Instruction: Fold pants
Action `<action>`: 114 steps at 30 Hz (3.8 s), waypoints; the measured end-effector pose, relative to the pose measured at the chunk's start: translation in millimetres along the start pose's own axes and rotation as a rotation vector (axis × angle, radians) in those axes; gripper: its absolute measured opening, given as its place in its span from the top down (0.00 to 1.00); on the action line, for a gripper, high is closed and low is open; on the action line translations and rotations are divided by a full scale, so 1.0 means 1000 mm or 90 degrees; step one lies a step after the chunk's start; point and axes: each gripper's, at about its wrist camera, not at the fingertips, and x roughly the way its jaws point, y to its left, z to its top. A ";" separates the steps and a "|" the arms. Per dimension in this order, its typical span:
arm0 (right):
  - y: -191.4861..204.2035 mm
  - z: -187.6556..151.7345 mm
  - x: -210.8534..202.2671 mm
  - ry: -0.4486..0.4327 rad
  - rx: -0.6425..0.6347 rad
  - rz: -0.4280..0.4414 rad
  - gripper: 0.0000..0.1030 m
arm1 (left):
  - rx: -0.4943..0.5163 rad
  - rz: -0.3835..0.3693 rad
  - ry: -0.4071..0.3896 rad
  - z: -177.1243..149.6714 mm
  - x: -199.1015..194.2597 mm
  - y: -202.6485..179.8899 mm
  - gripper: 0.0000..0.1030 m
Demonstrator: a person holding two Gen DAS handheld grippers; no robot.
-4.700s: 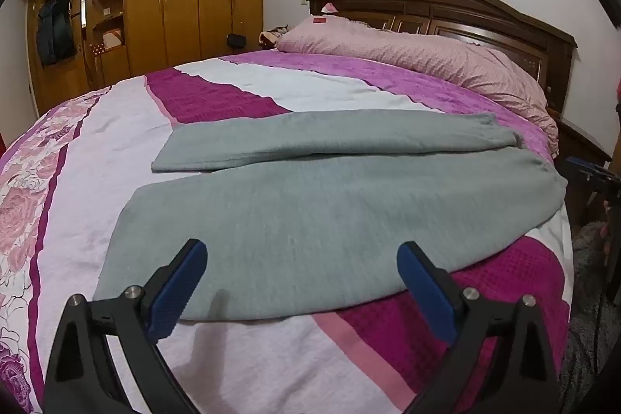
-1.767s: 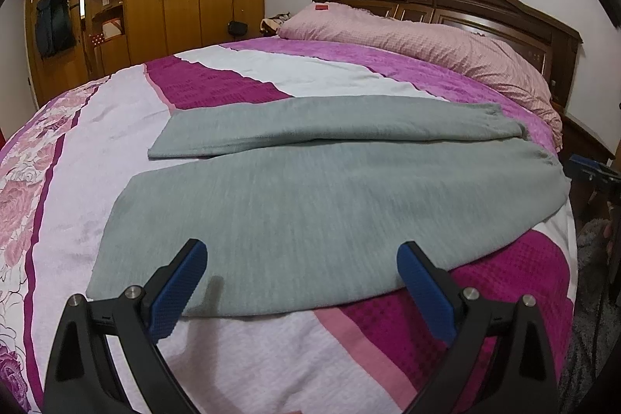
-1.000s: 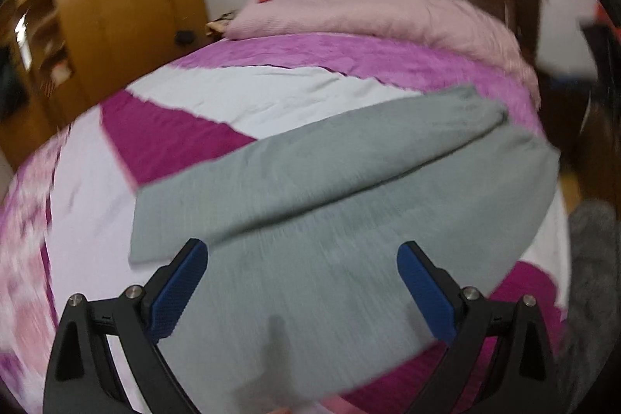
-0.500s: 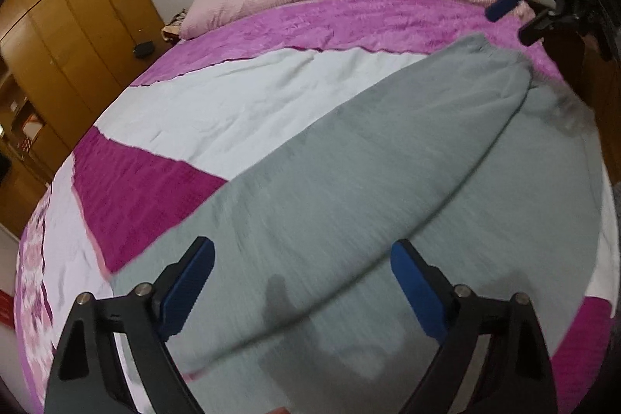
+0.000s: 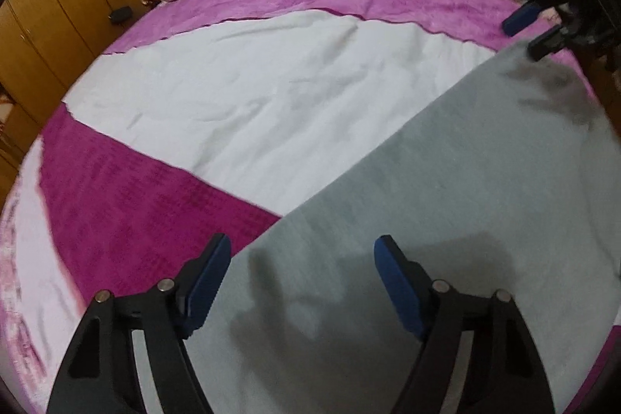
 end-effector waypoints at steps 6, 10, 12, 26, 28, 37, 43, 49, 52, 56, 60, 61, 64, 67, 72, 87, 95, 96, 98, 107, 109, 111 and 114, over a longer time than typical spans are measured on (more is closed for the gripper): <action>-0.006 0.008 0.036 0.024 0.014 0.057 0.66 | -0.014 -0.059 0.011 0.009 0.023 -0.007 0.22; -0.006 0.016 0.053 0.041 0.003 0.066 0.66 | -0.002 -0.065 0.004 0.024 0.037 -0.008 0.21; -0.007 0.019 0.068 0.080 -0.026 0.065 0.66 | 0.035 -0.059 0.020 0.029 0.048 -0.011 0.15; -0.014 0.047 0.097 0.194 -0.126 0.079 0.98 | 0.114 -0.018 -0.009 0.030 0.015 -0.033 0.97; 0.000 0.053 0.081 0.177 -0.166 0.036 0.98 | 0.105 -0.017 -0.026 0.027 -0.002 -0.033 0.98; 0.097 0.043 -0.001 0.112 -0.311 -0.138 0.98 | 0.198 0.104 -0.083 -0.007 -0.073 -0.080 0.98; 0.167 0.000 -0.031 0.080 -0.365 -0.198 0.98 | 0.219 0.114 -0.076 -0.040 -0.110 -0.109 0.98; 0.201 -0.034 -0.049 0.073 -0.303 -0.193 0.98 | 0.274 0.167 -0.061 -0.072 -0.133 -0.158 0.98; 0.225 -0.047 -0.053 0.084 -0.337 -0.217 0.98 | 0.287 0.150 -0.030 -0.087 -0.137 -0.177 0.98; 0.244 -0.062 -0.055 0.086 -0.329 -0.219 0.98 | 0.283 0.156 -0.034 -0.112 -0.149 -0.193 0.98; 0.269 -0.084 -0.053 0.069 -0.378 -0.233 0.99 | 0.262 0.148 -0.030 -0.134 -0.161 -0.202 0.98; 0.276 -0.091 -0.050 0.060 -0.405 -0.253 0.99 | 0.259 0.146 -0.029 -0.139 -0.163 -0.203 0.98; 0.302 -0.117 -0.039 0.036 -0.469 -0.316 0.99 | 0.252 0.154 -0.031 -0.153 -0.165 -0.211 0.98; 0.317 -0.136 -0.026 0.007 -0.477 -0.352 0.99 | 0.244 0.155 -0.028 -0.170 -0.160 -0.219 0.98; 0.324 -0.153 0.001 0.014 -0.491 -0.401 0.99 | 0.246 0.174 -0.034 -0.184 -0.145 -0.224 0.98; 0.291 -0.137 0.004 0.030 -0.588 -0.504 0.99 | 0.180 0.157 -0.085 -0.141 -0.143 -0.190 0.98; 0.194 -0.047 0.016 0.060 -0.629 -0.610 0.99 | 0.175 0.214 -0.124 -0.028 -0.122 -0.129 0.98; 0.184 -0.039 0.020 0.057 -0.627 -0.621 0.99 | 0.171 0.224 -0.133 -0.017 -0.120 -0.121 0.98; 0.176 -0.030 0.022 0.043 -0.627 -0.654 0.99 | 0.164 0.230 -0.145 -0.007 -0.123 -0.112 0.98; 0.251 -0.107 0.010 0.034 -0.659 -0.537 0.99 | 0.303 0.182 -0.116 -0.107 -0.134 -0.191 0.98; 0.269 -0.130 0.008 0.050 -0.674 -0.512 0.99 | 0.317 0.165 -0.101 -0.130 -0.133 -0.208 0.98; 0.284 -0.148 0.009 0.064 -0.680 -0.493 0.99 | 0.325 0.157 -0.085 -0.150 -0.130 -0.220 0.98; 0.300 -0.169 0.018 0.080 -0.719 -0.494 0.99 | 0.338 0.150 -0.070 -0.167 -0.126 -0.232 0.98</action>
